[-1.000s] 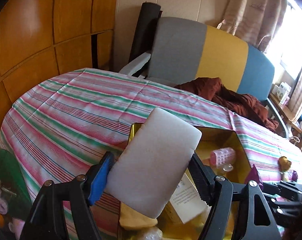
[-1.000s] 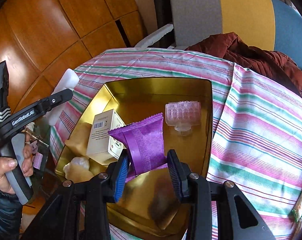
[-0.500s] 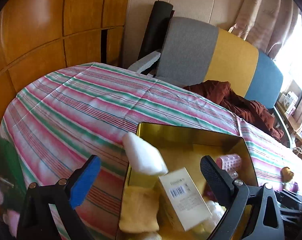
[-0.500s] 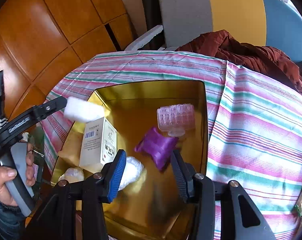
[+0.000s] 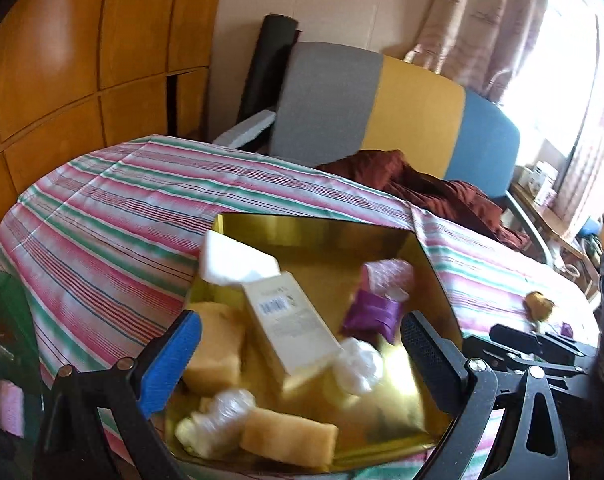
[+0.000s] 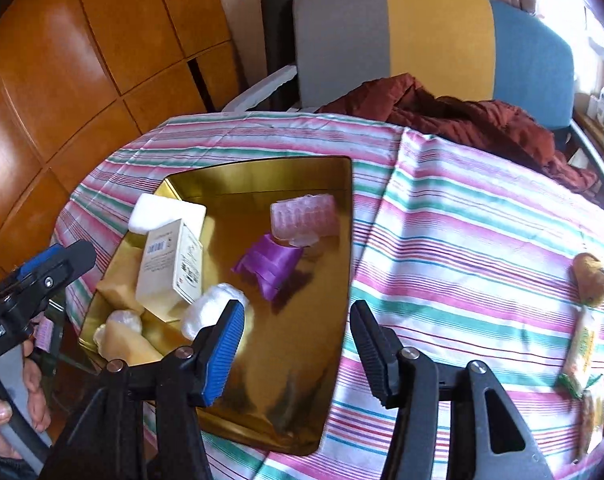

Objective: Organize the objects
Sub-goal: 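Move both tools back to the remaining items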

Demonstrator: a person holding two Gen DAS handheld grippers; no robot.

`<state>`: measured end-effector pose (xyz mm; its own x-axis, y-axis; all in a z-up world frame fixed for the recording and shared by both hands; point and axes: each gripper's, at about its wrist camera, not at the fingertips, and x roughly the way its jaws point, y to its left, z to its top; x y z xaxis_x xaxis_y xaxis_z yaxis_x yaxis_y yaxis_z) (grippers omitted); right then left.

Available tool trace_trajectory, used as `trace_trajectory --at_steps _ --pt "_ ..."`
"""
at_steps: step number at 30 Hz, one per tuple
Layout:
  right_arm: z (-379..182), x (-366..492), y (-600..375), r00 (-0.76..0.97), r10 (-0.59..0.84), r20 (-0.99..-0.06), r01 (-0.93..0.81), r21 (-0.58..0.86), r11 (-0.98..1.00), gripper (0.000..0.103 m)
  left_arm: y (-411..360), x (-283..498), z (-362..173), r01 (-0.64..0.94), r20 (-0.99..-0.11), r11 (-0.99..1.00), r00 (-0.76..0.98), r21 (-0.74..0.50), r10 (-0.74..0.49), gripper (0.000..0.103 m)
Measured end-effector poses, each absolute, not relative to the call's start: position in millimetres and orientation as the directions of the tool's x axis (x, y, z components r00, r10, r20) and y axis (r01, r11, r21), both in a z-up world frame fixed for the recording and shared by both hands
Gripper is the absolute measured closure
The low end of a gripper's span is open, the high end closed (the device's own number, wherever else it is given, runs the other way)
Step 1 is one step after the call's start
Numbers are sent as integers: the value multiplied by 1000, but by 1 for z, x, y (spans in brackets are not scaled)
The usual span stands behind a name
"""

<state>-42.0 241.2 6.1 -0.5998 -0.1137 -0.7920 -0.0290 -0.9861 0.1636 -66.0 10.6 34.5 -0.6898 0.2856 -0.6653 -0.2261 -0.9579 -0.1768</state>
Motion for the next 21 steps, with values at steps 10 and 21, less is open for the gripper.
trace_trajectory --at_steps 10,21 --pt "8 -12 266 -622 -24 -783 -97 108 -989 47 40 -41 35 -295 -668 -941 -669 -163 325 2" --pt "-5 17 335 -580 77 -811 -260 95 -961 47 80 -27 31 -403 -687 -903 -614 -150 388 2"
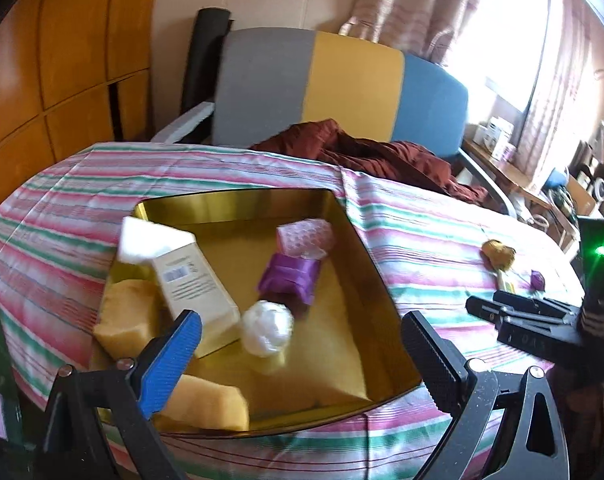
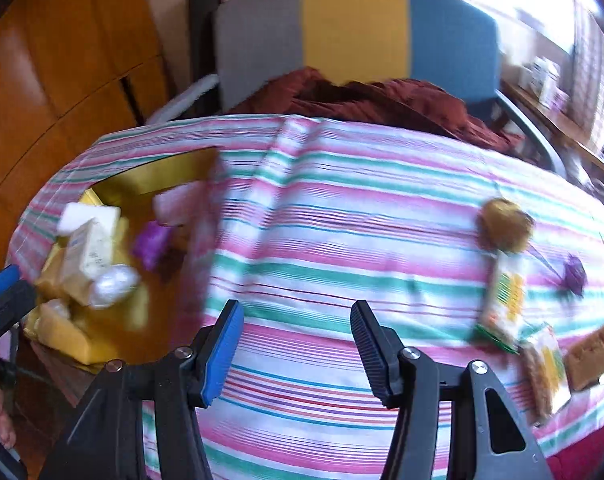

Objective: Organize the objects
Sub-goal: 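Move both tools back to the remaining items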

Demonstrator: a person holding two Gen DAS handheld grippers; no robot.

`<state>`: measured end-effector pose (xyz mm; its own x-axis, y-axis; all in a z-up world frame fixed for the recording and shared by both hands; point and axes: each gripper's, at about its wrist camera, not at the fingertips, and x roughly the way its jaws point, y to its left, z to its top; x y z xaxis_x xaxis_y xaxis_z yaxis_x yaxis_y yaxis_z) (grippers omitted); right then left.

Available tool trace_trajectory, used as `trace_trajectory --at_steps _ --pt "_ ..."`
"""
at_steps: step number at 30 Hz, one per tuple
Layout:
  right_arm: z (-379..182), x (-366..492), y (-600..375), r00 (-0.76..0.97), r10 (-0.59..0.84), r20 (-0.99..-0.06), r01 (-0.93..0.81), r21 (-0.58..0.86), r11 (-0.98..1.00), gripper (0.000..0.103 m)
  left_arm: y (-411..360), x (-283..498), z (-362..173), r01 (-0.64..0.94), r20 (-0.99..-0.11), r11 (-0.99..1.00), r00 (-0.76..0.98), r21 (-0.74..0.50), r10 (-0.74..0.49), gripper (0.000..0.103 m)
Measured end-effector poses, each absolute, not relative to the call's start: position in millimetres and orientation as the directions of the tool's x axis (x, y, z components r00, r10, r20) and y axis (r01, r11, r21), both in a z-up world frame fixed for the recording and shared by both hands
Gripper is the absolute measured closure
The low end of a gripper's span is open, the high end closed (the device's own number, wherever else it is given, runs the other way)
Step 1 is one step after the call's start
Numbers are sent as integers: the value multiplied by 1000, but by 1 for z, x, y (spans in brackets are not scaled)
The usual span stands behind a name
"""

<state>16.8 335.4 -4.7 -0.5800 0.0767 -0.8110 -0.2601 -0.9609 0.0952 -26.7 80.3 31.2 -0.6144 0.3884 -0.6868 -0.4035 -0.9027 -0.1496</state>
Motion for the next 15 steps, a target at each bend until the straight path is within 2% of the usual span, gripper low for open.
trace_trajectory --at_steps 15 --pt "-3 66 463 -512 167 -843 -528 155 -835 47 150 -9 34 -577 -702 -807 -524 -123 482 2"
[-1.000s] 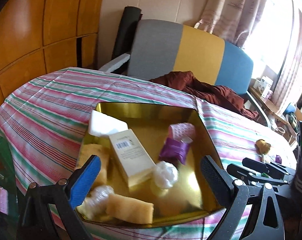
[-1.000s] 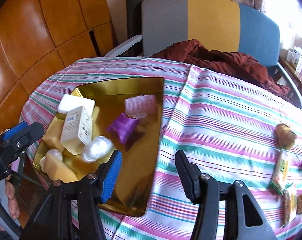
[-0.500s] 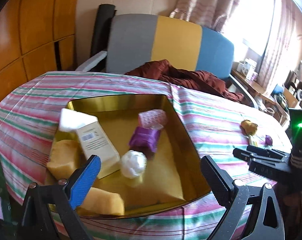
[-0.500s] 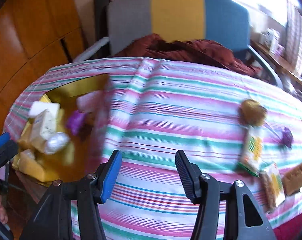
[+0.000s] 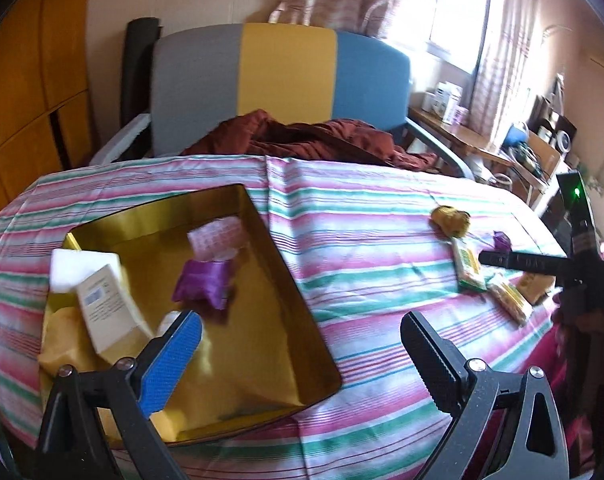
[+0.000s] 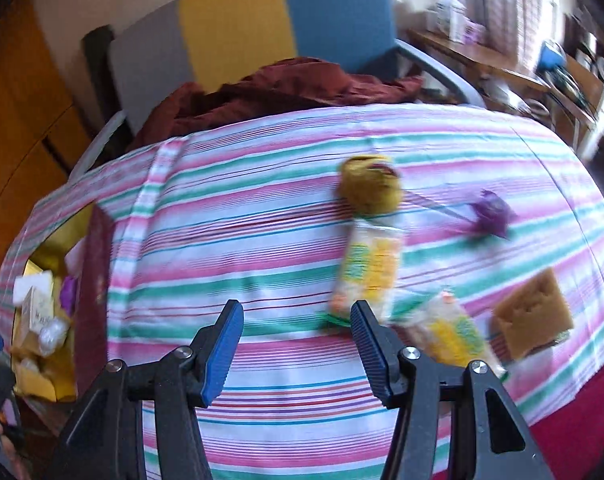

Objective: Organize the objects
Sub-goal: 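Move both tools back to the remaining items, then grasp the yellow knit pouch with the left tool while the right tool approaches the sponge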

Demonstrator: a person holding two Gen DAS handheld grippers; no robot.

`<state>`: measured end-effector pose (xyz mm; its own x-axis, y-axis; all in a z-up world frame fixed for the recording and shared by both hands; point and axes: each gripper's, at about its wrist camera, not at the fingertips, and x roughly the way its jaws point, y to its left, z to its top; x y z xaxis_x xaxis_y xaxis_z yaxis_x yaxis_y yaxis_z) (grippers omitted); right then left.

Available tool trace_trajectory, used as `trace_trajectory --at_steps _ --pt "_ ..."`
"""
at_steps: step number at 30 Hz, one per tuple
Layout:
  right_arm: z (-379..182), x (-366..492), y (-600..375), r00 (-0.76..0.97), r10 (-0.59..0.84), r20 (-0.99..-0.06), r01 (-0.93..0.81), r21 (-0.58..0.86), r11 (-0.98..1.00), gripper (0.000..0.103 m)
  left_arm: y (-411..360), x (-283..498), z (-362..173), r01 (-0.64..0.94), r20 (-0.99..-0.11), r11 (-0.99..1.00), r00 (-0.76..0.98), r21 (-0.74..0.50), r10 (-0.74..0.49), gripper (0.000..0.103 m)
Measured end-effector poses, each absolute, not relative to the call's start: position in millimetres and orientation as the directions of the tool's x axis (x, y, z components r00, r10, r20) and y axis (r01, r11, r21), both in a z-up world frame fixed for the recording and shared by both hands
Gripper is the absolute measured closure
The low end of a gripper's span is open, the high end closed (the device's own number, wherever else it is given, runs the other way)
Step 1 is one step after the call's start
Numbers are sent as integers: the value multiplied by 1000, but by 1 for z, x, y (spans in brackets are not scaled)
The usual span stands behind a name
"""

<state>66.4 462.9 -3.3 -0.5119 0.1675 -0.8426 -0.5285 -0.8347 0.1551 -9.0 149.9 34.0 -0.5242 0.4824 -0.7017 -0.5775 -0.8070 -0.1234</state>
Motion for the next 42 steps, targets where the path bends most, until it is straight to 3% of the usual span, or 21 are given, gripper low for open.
trace_trajectory --at_steps 15,24,28,30,42 --pt "14 116 586 -477 290 -830 -754 217 -620 47 205 -2 33 -674 -723 -728 -442 -122 530 2" --pt "-11 145 641 -483 348 -803 -835 302 -460 46 250 -16 26 -693 -760 -703 -368 -160 535 2" --pt "-15 155 649 -509 340 -791 -838 365 -406 45 273 -26 22 -696 -773 -698 -348 -165 530 2" --pt "-15 153 648 -521 327 -789 -828 374 -417 34 285 -32 20 -697 -778 -695 -333 -177 533 2" --pt "-14 152 645 -567 291 -770 -794 418 -441 33 391 -73 10 -697 -784 -642 -188 -318 592 2"
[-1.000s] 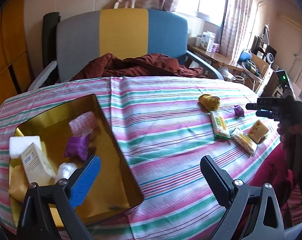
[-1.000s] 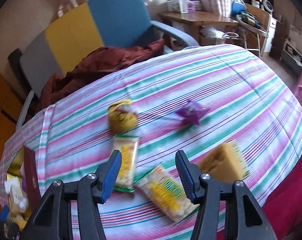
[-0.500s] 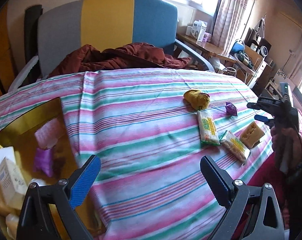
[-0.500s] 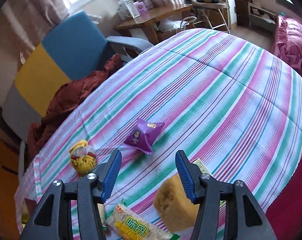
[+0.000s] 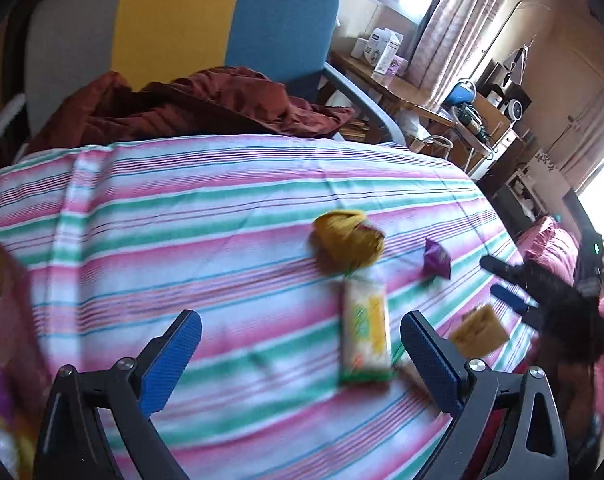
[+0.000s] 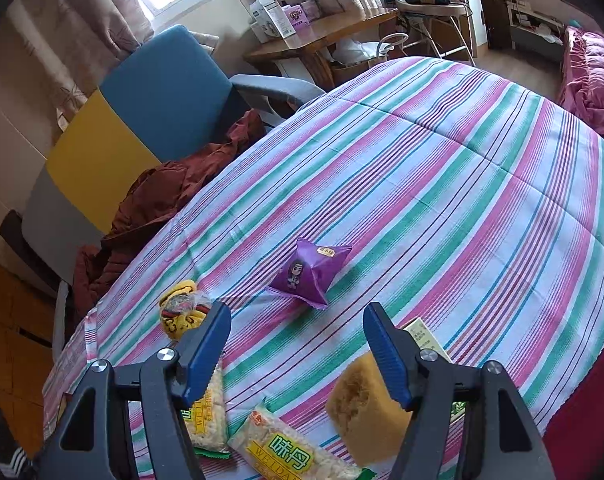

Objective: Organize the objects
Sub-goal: 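Grasp the yellow knit pouch with the left tool while the right tool approaches the sponge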

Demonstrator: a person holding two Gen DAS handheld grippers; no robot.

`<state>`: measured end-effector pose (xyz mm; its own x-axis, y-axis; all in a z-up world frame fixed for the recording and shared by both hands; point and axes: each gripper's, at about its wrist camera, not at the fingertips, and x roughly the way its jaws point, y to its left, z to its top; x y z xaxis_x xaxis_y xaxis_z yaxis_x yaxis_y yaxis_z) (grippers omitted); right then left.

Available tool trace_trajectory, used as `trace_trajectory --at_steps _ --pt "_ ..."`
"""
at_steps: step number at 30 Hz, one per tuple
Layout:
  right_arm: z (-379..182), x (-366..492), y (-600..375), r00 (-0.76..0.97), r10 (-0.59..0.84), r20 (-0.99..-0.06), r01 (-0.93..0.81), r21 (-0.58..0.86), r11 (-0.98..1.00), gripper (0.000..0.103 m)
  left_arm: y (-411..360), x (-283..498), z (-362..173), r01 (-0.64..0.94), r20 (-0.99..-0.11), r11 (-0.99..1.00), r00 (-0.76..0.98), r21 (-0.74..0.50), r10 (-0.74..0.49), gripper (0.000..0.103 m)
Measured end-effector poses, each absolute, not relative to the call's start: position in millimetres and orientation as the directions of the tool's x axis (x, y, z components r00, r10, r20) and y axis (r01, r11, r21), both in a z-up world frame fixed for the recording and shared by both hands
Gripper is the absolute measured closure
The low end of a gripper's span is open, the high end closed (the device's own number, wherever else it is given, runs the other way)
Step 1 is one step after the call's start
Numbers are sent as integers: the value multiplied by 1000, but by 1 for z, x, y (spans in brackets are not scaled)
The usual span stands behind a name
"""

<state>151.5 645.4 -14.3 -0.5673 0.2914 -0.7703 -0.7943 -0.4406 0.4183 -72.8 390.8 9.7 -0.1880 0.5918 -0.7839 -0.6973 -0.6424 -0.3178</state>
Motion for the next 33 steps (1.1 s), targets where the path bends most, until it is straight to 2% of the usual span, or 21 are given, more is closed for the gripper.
trace_trajectory --at_steps 13,20,21,23,24,25,26,28,33 --pt "-15 152 647 -596 274 -755 -777 454 -437 33 502 -114 -31 -664 -828 -643 -66 -380 557 1" --pt "-16 151 648 -597 270 -755 -775 457 -436 33 538 -125 -57 -680 -864 -658 -72 -323 498 2" --pt "-16 151 648 -596 271 -756 -776 456 -436 33 540 -125 -64 -687 -874 -657 -65 -311 481 9" --pt "-17 151 648 -593 273 -758 -779 453 -435 33 538 -123 -68 -710 -870 -640 -78 -294 487 17" --pt "-17 151 648 -594 273 -757 -778 453 -435 33 535 -121 -66 -725 -862 -626 -90 -286 498 30" --pt "-17 151 648 -594 276 -756 -778 453 -435 33 531 -120 -65 -738 -857 -602 -65 -304 512 37" --pt "-17 151 649 -592 277 -757 -780 451 -435 33 527 -120 -63 -740 -847 -586 -42 -330 530 52" --pt "-17 151 649 -592 278 -757 -780 450 -434 33 514 -120 -53 -744 -840 -593 -80 -307 536 57" --pt "-16 161 653 -607 298 -736 -781 483 -396 33 467 -120 -39 -748 -831 -615 -161 -249 533 59"
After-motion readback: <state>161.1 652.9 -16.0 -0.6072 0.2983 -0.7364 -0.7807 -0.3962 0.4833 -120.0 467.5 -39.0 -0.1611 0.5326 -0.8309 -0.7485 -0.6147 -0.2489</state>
